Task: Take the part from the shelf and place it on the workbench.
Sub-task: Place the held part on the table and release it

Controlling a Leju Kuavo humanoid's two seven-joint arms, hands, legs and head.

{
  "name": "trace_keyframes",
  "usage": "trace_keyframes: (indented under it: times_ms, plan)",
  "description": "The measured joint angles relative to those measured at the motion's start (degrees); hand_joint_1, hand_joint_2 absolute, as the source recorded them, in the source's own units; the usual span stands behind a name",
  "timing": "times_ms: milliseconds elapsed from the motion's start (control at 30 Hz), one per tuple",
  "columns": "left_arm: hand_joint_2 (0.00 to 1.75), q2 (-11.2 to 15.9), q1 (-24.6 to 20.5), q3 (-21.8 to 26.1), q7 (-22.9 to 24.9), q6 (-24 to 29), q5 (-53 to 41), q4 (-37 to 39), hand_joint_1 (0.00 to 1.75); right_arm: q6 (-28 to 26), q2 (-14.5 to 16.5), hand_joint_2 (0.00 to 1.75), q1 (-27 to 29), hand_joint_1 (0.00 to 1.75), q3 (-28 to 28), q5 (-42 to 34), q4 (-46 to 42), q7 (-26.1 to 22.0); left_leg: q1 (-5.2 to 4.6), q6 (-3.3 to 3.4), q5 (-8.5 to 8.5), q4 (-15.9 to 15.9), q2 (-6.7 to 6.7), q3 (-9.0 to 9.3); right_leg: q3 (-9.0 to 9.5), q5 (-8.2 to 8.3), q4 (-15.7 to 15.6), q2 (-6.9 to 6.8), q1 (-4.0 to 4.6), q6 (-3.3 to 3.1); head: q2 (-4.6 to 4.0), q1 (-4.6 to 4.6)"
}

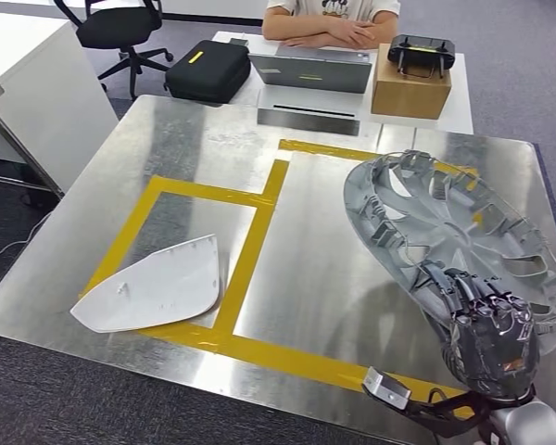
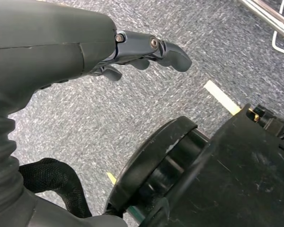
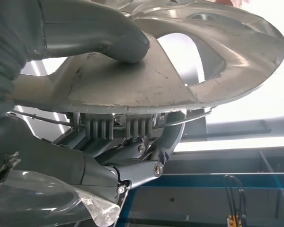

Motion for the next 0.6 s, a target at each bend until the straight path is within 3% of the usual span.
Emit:
trace_keyframes:
  times_ms: [433,600]
  plan:
    - [1.75,0.05,-0.14,-0.2,3.26,0.35,-0.87,-0.33,0.0,12.36,1.45,1.75,-0.08,1.75,1.98,-11.11,1.02,0.29,-0.13,0.19,-0.1,0.17,0.0,-0.06,0.01,0.08,-0.06,0.0,-0.14,0.12,0.0,-0.01]
    - [1.75,0.1,-0.08,-0.2,5.25,1.06,-1.82,-0.91,0.0,14.78,2.27,1.75,0.12,1.75,2.74,-12.96,2.02,0.43,-0.13,0.19,-0.1,0.17,0.0,-0.05,0.01,0.07,-0.06,0.0,-0.13,0.12,0.0,-0.01]
